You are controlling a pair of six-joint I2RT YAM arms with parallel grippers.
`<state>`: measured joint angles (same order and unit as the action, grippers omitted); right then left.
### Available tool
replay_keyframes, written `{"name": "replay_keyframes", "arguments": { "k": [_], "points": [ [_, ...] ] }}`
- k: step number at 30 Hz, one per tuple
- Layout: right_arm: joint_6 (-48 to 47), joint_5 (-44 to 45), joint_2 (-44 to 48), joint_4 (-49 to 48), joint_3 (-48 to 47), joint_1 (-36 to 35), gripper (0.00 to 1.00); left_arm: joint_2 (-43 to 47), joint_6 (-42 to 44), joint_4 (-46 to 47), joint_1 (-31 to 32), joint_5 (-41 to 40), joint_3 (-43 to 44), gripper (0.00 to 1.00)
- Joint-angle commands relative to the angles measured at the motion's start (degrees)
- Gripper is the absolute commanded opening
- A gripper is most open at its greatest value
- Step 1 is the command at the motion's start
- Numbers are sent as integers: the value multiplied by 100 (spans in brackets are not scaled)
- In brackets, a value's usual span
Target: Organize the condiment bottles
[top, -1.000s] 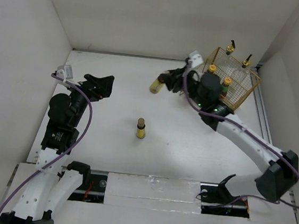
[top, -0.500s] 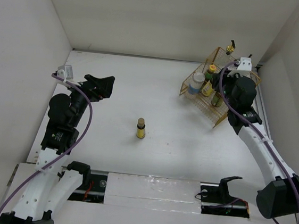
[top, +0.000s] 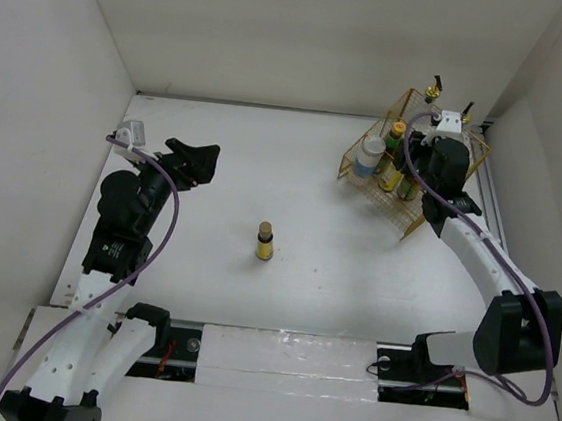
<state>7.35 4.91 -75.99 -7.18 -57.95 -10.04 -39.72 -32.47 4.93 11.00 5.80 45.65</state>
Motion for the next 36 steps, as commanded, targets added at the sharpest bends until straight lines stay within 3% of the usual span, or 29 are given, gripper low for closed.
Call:
{"name": "replay_keyframes", "arguments": {
  "k": [1, 14, 16, 20, 24, 31, 35, 36],
  "points": [
    [64, -139, -135, -556, -181, -32, 23, -27, -40, 316, -37, 140, -3, 100],
    [-41, 177, -882, -469, -243, -217, 27, -194, -93, 368, -37, 202, -3, 100],
    [-41, 177, -883, -408, -243, -217, 31, -194, -93, 368, -37, 202, -3, 100],
    [-41, 230, -673, -345, -243, -270, 60, -194, -93, 368, -37, 202, -3, 100],
    [-41, 344, -278, -144, -304, -454, 76, -141, -93, 368, -37, 202, -3, 100],
    [-41, 222, 601, 172, -181, -1218, 80, -88, -93, 368, -37, 255, -3, 100],
    [-268, -594, 1005, 287, 117, -2017, 79, -88, -93, 368, -37, 255, -3, 100],
    [-322, -1197, 1007, 287, 179, -2350, 79, -88, -93, 368, -37, 255, -3, 100]
  ]
}}
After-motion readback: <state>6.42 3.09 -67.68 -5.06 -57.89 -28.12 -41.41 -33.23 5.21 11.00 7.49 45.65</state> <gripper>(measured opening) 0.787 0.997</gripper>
